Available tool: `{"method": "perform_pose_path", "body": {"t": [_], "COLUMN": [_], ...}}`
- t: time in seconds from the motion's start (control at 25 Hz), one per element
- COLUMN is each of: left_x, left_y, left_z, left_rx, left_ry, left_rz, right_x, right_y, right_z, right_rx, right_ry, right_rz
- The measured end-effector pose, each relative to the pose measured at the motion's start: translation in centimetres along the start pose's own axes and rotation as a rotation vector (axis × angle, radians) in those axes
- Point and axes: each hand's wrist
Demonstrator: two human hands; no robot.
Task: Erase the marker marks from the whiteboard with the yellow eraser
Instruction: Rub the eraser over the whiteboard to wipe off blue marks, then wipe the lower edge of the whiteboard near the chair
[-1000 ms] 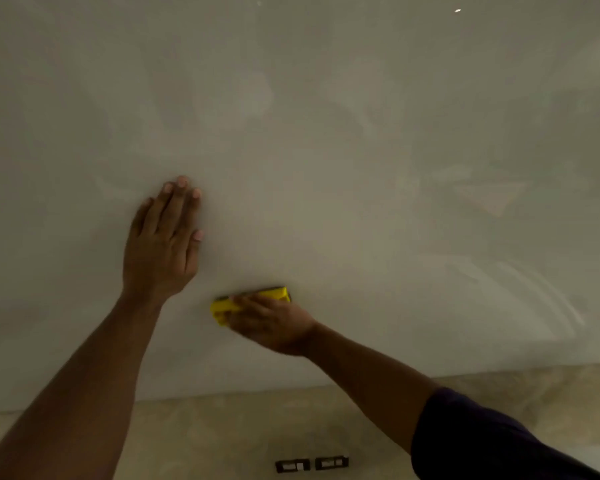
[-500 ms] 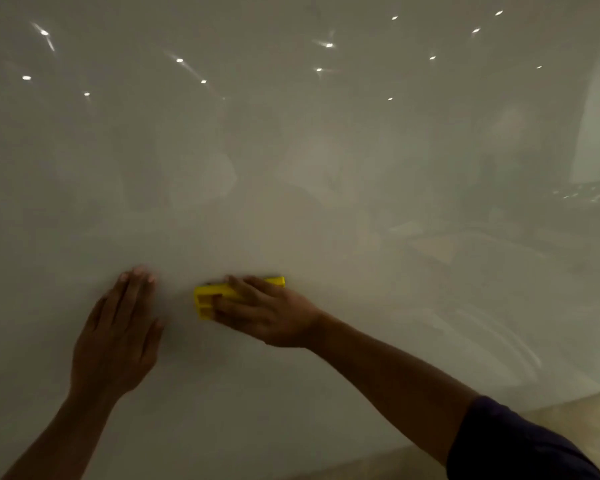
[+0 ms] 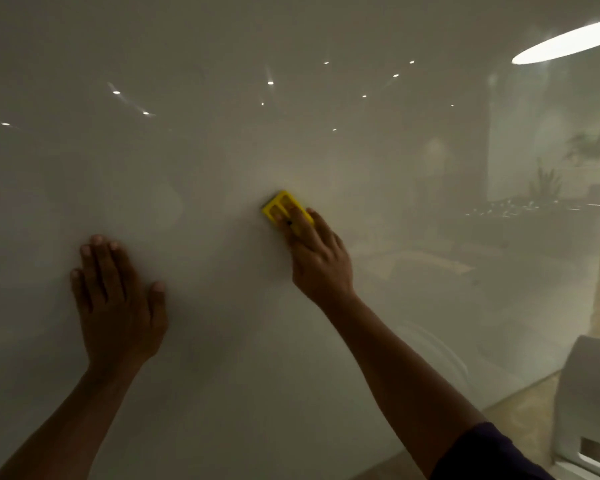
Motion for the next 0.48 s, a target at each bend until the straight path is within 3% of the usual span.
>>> {"method": "perform_pose_path", "body": {"t": [0.16,0.32,0.48], "left_x": [-0.2,0.3,-0.3], "left_y": [-0.1,-0.4,-0.9], "left_z": [0.2,0.3,0.5], "left_rx": [0.006,-0.001,-0.211], "left_ry": [-0.026,0.028,0.107], "left_rz": [0.001,-0.003,-0.019], "right_x": [7.1,8.3,6.0], "right_y": [0.5,1.7,4.6], "right_z": [5.7,14.1,22.0], "right_rx": [-0.030,-0.153,-0.337], "right_ry": [-0.243,-0.344,-0.404], "right_rz": [0.079,0.115,0.056]}}
Point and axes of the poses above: each hand's wrist, its own z-axis away from the middle knuckle, its own y-axis out of the back of the hand, x = y × z, and after that the axes turned 13 degrees about z, right-handed
